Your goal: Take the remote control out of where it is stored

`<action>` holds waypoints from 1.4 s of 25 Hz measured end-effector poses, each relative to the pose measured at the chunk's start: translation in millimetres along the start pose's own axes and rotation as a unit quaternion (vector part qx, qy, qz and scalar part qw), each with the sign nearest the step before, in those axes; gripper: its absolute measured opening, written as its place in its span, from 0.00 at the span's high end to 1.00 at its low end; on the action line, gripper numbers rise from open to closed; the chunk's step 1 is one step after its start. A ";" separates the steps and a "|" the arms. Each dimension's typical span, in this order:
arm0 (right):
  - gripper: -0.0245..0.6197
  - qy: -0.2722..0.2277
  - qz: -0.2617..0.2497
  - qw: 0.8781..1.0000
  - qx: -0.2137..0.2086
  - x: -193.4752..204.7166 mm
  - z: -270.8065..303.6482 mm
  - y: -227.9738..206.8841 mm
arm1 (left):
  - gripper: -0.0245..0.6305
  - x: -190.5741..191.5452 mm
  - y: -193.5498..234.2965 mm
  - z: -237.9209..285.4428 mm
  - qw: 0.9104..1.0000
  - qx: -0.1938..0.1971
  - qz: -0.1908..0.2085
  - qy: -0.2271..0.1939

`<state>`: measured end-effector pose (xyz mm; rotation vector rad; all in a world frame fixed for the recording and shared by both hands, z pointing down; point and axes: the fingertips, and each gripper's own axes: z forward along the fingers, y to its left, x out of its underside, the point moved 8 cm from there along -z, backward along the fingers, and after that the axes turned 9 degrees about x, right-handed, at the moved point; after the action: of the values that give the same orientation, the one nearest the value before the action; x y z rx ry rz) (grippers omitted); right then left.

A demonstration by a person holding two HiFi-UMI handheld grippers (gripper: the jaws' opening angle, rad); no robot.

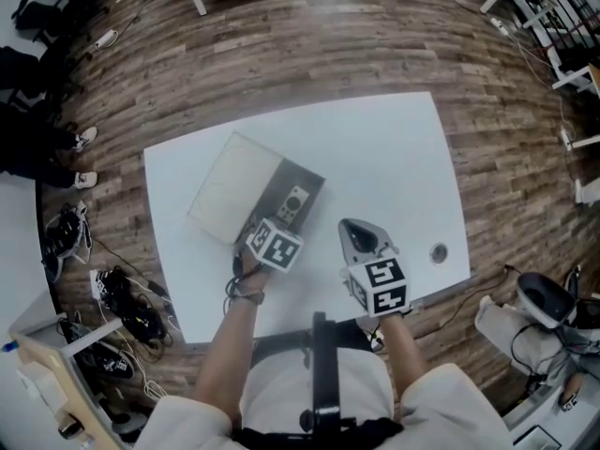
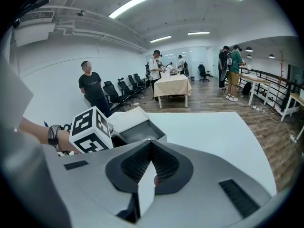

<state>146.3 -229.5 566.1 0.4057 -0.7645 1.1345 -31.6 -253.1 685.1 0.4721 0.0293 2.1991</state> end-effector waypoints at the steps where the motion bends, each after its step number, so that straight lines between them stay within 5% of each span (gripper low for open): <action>1: 0.96 0.000 0.001 1.000 0.002 1.7 -1.5 -0.7 | 0.65 -0.2 -0.8 -0.5 1.000 -0.004 0.003 -0.007; 22: 0.96 -0.055 -0.002 0.998 0.035 -1.5 -59.5 16.5 | 0.65 0.7 -9.8 -59.5 0.983 -0.065 -0.025 -0.169; 35: 0.96 -0.131 0.011 0.990 0.053 -35.8 -117.5 28.7 | 0.65 11.9 -18.2 -138.7 0.956 -0.087 -0.040 -0.276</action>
<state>151.9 -165.9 457.3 0.6474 -0.9418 1.1581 -72.2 -212.8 556.9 0.9479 -0.4353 1.9009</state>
